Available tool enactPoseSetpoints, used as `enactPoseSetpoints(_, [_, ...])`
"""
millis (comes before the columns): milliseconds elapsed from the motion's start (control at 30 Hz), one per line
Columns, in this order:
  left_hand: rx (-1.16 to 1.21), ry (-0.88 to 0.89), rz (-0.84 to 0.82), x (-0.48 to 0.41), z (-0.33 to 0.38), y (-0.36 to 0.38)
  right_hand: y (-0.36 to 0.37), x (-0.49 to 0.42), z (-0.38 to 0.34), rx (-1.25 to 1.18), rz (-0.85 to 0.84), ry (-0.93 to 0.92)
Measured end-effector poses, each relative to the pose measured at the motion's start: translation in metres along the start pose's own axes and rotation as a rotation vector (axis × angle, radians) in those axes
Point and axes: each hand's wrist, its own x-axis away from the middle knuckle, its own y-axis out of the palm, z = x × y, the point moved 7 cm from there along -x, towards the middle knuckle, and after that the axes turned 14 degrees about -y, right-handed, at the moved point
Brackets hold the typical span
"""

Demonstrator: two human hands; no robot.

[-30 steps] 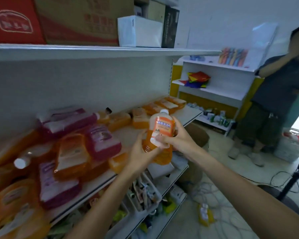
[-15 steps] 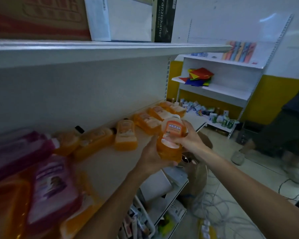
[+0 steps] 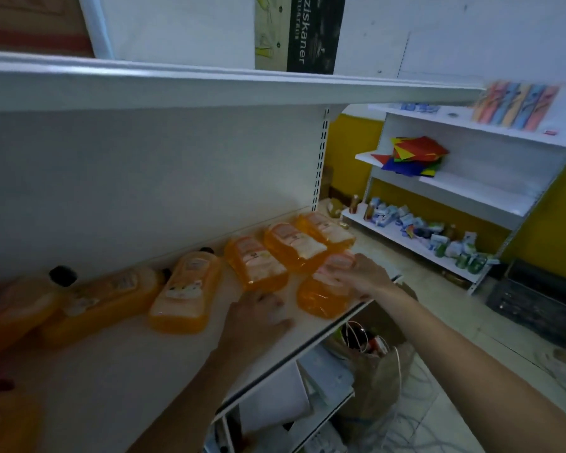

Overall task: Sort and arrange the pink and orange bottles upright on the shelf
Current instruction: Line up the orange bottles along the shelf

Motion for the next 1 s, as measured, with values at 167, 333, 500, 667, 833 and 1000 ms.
enactPoseSetpoints(167, [0.031, -0.046, 0.018, -0.001, -0.002, 0.002, -0.023, -0.023, 0.014, 0.024, -0.067, -0.001])
enactPoseSetpoints(333, [-0.048, -0.044, 0.108, 0.011, 0.005, -0.002, -0.016, -0.024, 0.012, 0.195, -0.124, -0.054])
enactPoseSetpoints(500, [0.063, -0.147, 0.277, 0.026, -0.003, -0.013, -0.037, -0.020, -0.017, 0.413, 0.204, -0.370])
enactPoseSetpoints(667, [0.083, -0.279, 0.425, 0.067, -0.029, -0.036, 0.010, -0.010, -0.093, 0.271, 0.236, -0.809])
enactPoseSetpoints(833, [-0.013, -0.439, 0.596, 0.123, -0.084, -0.085, 0.110, 0.033, -0.158, 0.109, -0.076, -1.076])
enactPoseSetpoints(1000, [-0.078, -0.489, 0.732, 0.183, -0.116, -0.137, 0.181, 0.071, -0.214, 0.111, -0.287, -1.182])
